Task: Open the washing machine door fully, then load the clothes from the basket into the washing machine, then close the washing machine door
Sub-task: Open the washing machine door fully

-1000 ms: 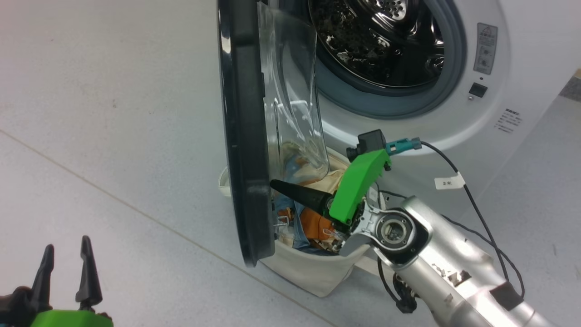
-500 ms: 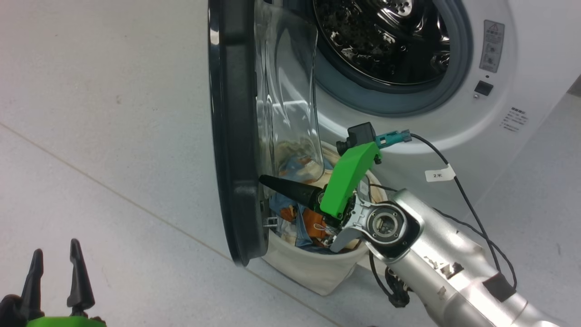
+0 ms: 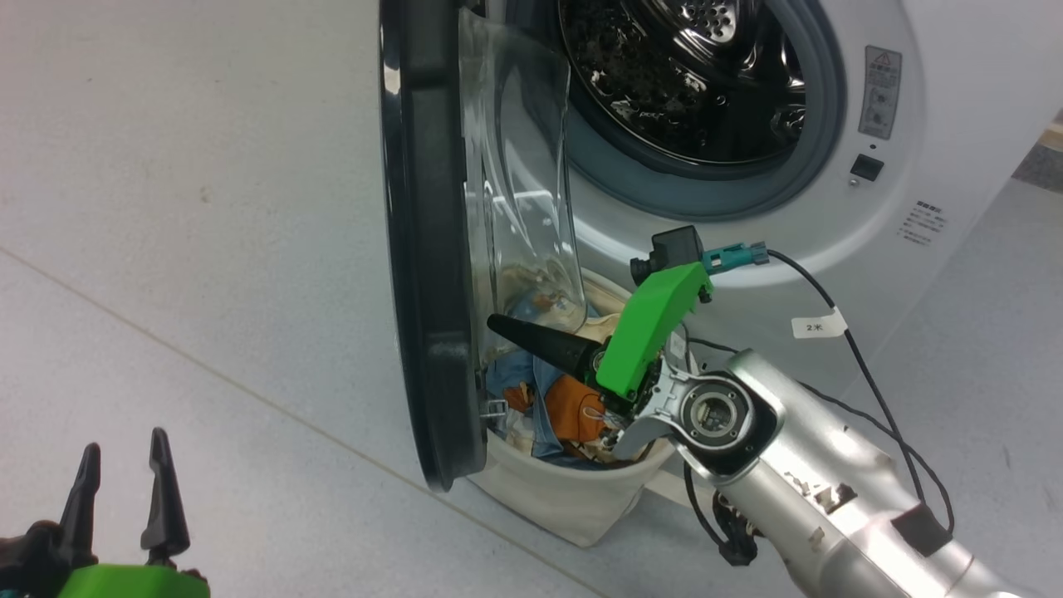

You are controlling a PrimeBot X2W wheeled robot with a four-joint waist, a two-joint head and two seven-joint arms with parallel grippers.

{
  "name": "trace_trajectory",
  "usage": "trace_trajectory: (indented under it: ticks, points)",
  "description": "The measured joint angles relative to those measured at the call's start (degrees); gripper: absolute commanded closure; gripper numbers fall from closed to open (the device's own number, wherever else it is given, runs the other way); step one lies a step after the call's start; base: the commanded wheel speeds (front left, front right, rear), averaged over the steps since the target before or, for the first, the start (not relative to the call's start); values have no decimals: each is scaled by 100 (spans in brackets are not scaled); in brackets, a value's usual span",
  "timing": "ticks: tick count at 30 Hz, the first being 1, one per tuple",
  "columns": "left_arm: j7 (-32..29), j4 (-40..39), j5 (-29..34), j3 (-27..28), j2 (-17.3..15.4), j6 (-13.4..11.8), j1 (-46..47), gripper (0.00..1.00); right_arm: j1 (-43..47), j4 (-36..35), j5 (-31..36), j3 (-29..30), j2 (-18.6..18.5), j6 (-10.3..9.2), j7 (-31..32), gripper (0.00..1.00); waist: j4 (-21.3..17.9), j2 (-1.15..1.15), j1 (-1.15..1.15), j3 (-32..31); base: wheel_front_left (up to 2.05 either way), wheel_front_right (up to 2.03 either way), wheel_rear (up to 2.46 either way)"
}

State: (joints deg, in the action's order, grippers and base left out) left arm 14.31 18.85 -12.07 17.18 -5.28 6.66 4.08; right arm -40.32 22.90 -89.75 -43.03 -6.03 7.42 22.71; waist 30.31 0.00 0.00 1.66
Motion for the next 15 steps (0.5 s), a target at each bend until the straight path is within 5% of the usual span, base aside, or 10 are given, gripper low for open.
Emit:
trace_trajectory:
  ticks: [15]
  points:
    - [0, -153, 37, 15, 30, 43, 105, 0, 3, -1, 49, -176, 19, 0, -11, 100, 89, 0, 1, 424, 0, 0, 0]
